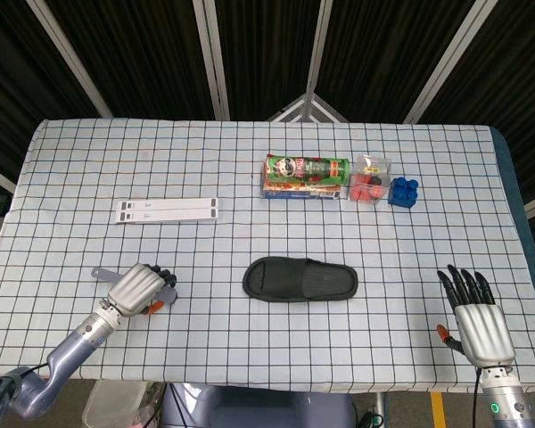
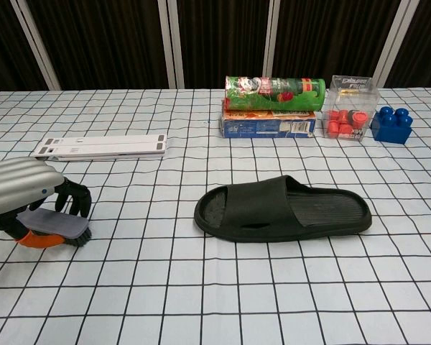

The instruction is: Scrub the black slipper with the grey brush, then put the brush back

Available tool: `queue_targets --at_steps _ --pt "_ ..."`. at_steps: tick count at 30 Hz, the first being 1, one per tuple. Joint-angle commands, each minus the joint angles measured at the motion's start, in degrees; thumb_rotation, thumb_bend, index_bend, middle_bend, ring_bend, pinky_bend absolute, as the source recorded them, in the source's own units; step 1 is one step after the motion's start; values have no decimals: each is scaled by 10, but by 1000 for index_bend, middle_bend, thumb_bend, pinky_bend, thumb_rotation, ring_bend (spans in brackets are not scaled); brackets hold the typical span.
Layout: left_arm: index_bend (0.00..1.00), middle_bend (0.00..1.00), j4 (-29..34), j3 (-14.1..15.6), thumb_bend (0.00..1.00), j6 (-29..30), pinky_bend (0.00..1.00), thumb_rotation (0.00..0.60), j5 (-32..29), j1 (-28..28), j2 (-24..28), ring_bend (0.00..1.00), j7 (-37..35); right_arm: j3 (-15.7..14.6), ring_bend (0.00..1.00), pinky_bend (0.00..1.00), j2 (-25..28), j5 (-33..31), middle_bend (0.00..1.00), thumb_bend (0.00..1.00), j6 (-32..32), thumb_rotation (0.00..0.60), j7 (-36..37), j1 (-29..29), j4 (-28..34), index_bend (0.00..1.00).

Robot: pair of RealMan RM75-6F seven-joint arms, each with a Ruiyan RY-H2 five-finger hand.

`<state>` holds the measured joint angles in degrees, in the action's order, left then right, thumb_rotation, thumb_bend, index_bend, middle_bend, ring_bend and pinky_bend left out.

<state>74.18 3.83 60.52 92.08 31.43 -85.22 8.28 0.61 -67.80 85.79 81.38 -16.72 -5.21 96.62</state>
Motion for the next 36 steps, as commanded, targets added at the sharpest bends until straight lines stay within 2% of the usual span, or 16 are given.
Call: queue_targets --at_steps 1,14,21,24,26,27,36 --pt "516 690 -7 -4 589 9 620 600 0 -3 -5 574 -1 0 0 47 0 0 0 317 0 600 0 0 0 0" --pt "537 714 3 -26 643 48 640 600 -5 -9 1 595 -13 -2 0 48 -2 10 0 317 1 600 -4 -1 1 0" --pt "538 715 28 -54 643 38 640 600 -17 13 1 596 -11 -5 0 94 -12 46 0 328 -14 600 -29 -22 -1 0" --pt "539 716 44 -77 643 30 640 600 -33 26 -7 598 -6 -5 18 173 -14 67 27 454 -36 600 -43 -43 3 0" --pt "541 719 54 -94 643 20 640 600 -48 38 -16 600 -2 -3 77 238 -18 81 102 600 -55 600 -60 -61 7 4" --pt "543 720 58 -100 643 14 640 600 -52 43 -18 600 -2 -2 95 253 -21 88 122 634 -62 600 -68 -68 8 5" --pt "544 721 57 -149 643 -43 641 600 -106 97 -57 602 18 11 212 402 -74 80 227 760 -191 600 -89 -153 33 68"
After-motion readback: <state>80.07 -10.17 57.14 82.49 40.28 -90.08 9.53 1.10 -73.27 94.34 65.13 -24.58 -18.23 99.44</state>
